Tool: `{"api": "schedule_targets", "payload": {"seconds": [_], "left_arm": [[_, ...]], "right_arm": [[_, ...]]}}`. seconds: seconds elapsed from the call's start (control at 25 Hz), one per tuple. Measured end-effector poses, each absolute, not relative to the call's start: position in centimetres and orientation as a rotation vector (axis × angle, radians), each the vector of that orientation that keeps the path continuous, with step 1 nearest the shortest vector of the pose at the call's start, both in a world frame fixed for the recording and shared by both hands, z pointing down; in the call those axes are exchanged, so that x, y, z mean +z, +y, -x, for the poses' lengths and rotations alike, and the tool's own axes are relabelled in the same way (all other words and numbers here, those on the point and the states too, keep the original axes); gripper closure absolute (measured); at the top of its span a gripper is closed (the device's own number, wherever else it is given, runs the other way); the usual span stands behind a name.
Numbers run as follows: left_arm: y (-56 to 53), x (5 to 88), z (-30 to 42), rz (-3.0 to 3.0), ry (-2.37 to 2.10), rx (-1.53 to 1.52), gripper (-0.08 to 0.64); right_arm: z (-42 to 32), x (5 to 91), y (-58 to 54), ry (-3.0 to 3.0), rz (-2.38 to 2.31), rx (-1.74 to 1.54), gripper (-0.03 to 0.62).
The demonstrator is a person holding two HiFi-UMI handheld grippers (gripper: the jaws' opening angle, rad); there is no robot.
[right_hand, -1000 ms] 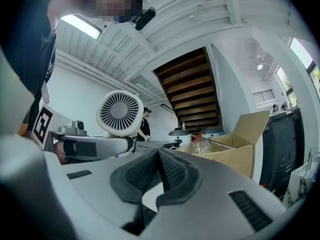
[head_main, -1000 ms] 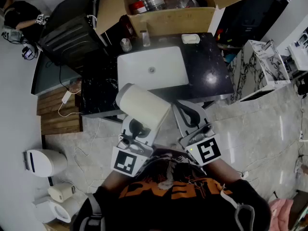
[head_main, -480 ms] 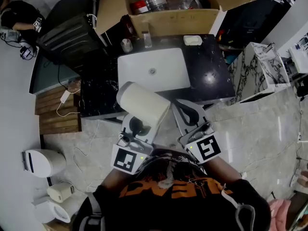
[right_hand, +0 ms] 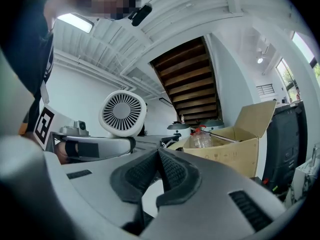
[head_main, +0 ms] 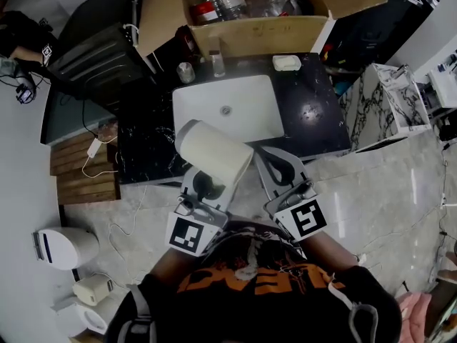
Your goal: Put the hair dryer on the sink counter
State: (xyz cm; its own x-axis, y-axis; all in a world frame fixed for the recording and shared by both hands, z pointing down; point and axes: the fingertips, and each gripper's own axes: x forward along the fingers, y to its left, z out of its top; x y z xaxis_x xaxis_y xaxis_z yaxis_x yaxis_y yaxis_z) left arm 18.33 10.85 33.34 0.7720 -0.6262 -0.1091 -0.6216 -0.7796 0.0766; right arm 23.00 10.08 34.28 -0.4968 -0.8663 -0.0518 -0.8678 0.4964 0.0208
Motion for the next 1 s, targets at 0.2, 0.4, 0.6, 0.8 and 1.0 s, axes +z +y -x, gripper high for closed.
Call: {"api": "schedule_targets", "payload": {"seconds": [0.2,0.4,0.6,0.8,1.0], "left_arm": [[8.5,33.4,-18.1,-2.914,-1.000,-0.195,0.402],[5.9,33.4,-17.7,-2.912,-0.965,-0.186,0.402],[3.4,33.5,-16.9,-2.925,-0.930,-0.170,0.402],[1.0,33.9,-15.4,-2.951,-0.898,-0.134,0.402],[-1.5,34.1,-13.7,-2.951,-0.873,-0.144,0.402]], "right_arm": [[-22.9,34.5,7.8,2.688,1.593,0.066,0.578],[-22.5,34.4,5.4,2.674,1.628,0.066,0.578],[-21.8,34.6,2.9,2.662,1.669,0.045,0.578],[-20.4,34.6,0.5,2.652,1.694,0.032,0.578],[-18.5,34.6,-2.0,2.645,1.708,0.025,0.578]]}}
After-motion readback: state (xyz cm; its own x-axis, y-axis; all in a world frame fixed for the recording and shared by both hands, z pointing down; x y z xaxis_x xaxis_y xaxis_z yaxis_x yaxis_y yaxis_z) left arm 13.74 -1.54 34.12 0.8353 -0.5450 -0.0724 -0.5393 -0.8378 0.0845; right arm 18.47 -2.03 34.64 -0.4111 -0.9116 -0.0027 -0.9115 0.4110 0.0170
